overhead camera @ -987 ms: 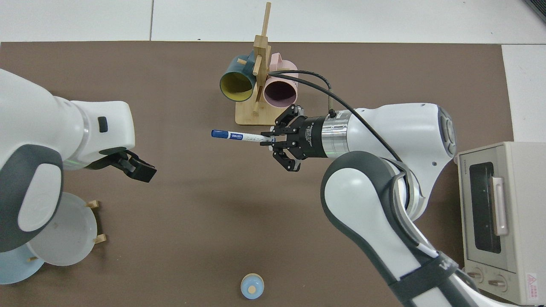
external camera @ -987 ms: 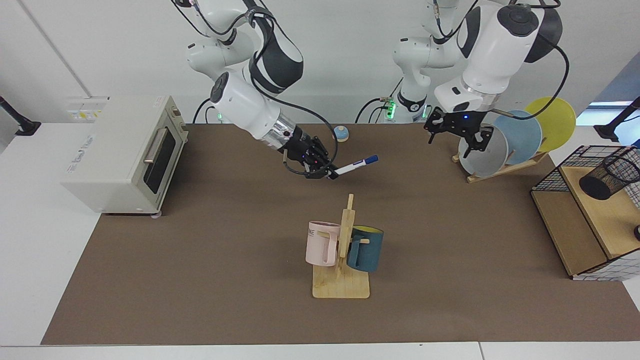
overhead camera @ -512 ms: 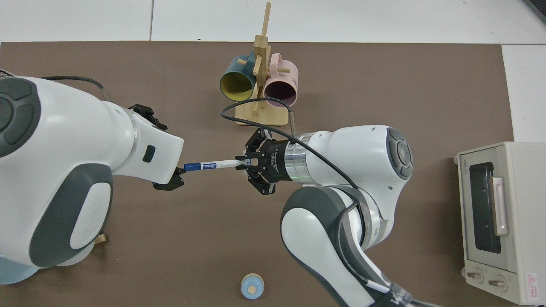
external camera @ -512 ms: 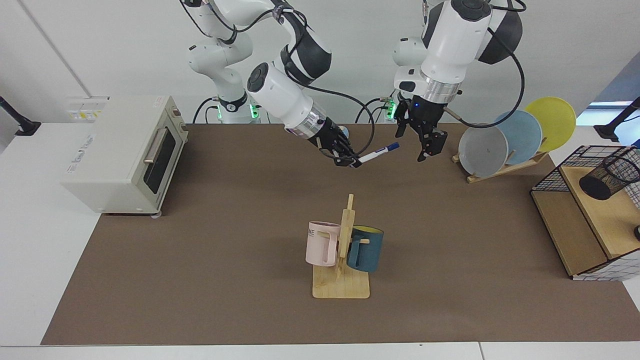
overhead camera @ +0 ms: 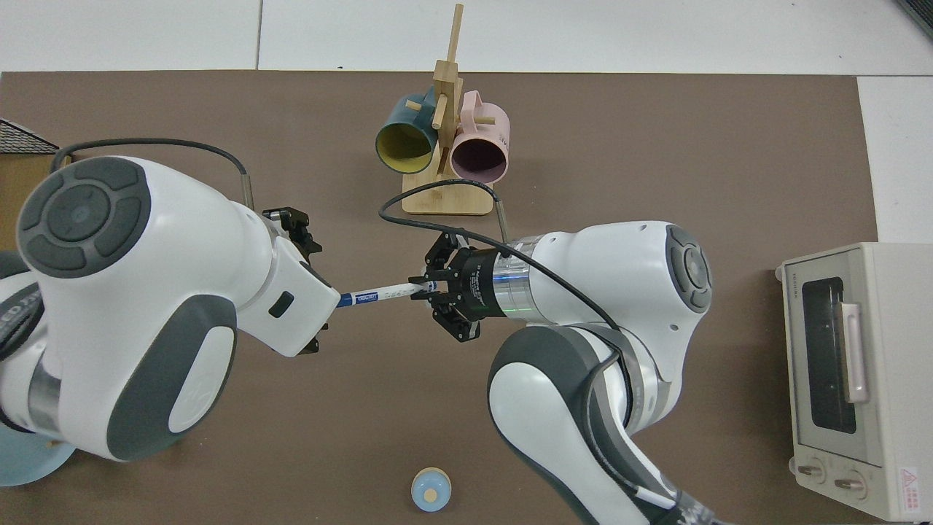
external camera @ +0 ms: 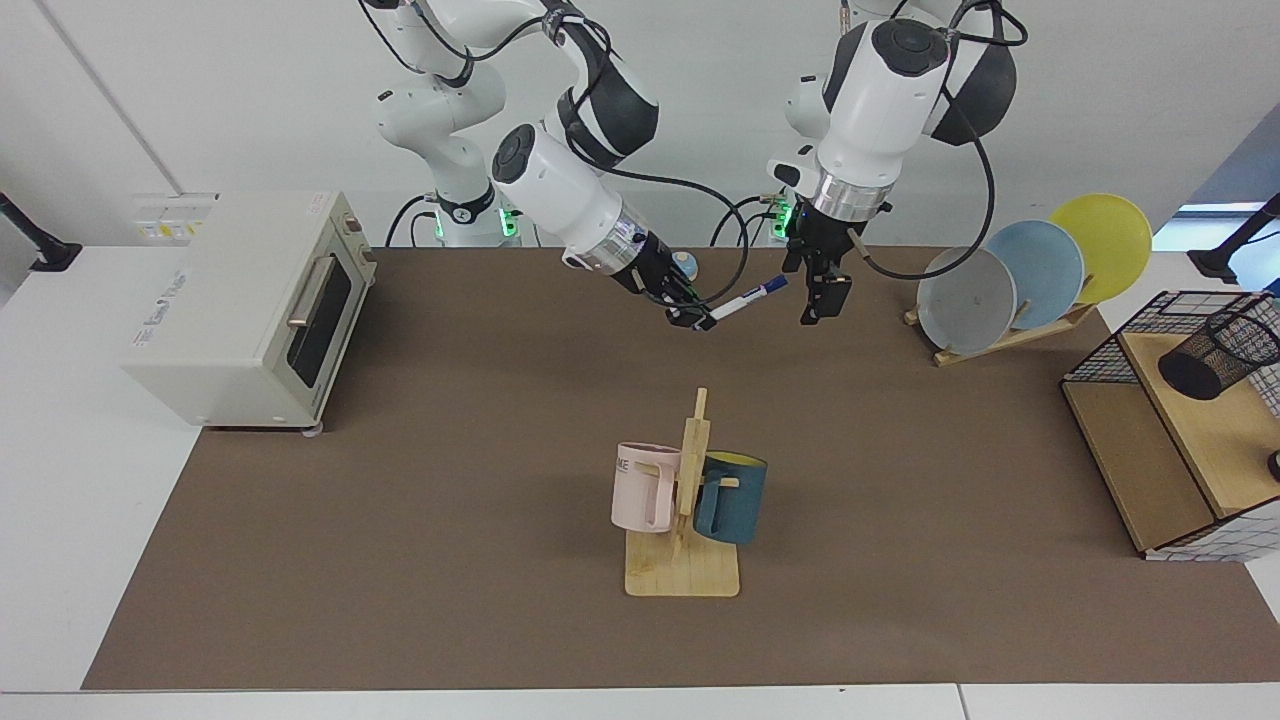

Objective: Put markers into pen holder
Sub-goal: 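Grasp the marker's capped end with the left gripper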

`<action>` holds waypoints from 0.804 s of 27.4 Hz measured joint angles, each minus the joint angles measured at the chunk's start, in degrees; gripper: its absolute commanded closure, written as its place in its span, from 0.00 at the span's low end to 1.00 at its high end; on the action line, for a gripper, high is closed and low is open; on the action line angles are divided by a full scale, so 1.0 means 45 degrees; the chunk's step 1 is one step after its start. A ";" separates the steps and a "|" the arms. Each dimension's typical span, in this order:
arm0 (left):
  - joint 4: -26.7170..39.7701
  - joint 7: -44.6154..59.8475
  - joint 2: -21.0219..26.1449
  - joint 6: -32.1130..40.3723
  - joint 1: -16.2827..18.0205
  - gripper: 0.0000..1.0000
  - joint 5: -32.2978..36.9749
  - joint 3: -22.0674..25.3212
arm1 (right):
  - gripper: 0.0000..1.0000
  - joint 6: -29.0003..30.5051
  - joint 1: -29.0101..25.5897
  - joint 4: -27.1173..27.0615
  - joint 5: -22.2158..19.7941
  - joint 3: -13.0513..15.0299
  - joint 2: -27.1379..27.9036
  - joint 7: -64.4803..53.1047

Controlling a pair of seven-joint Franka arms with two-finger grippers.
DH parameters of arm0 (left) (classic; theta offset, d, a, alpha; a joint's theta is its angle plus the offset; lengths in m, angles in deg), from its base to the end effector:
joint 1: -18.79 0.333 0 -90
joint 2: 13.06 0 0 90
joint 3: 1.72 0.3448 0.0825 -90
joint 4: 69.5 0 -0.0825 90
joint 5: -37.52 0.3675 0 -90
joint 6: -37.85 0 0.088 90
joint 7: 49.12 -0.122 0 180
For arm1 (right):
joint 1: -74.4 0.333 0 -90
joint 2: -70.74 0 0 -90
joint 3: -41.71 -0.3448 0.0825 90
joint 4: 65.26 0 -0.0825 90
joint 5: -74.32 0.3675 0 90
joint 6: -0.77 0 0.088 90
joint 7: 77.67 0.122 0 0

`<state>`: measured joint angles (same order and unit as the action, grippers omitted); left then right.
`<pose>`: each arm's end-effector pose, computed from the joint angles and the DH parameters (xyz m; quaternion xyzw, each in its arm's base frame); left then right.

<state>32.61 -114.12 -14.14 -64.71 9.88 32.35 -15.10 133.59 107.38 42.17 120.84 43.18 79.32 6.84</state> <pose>0.4995 -0.2156 0.5704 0.7293 -0.6828 0.0275 0.0343 0.5195 0.3447 0.4915 -0.7145 0.6052 0.2035 0.2859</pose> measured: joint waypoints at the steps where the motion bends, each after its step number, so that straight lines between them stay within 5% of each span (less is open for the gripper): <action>1: 0.0078 0.0000 -0.0037 0.0089 0.0000 0.00 -0.0075 -0.0010 | 1.00 0.0001 -0.0005 -0.0006 0.0000 0.0003 0.0000 0.0309; 13: 0.0505 0.0734 -0.0429 0.0188 -0.0151 0.05 -0.0212 -0.0211 | 1.00 0.0003 -0.0031 -0.0014 -0.0002 0.0020 -0.0004 0.0892; 20: 0.0782 0.0885 -0.0399 -0.0549 -0.0311 0.55 -0.0217 -0.0355 | 1.00 0.0003 -0.0031 -0.0014 -0.0003 0.0020 -0.0004 0.0892; 22: 0.0806 0.0888 -0.0399 -0.0635 -0.0319 0.84 -0.0219 -0.0390 | 1.00 0.0003 -0.0031 -0.0014 -0.0003 0.0020 -0.0004 0.0892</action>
<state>36.24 -110.13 -15.93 -67.57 8.44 31.36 -16.85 133.60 107.24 42.10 120.83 43.28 79.30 10.85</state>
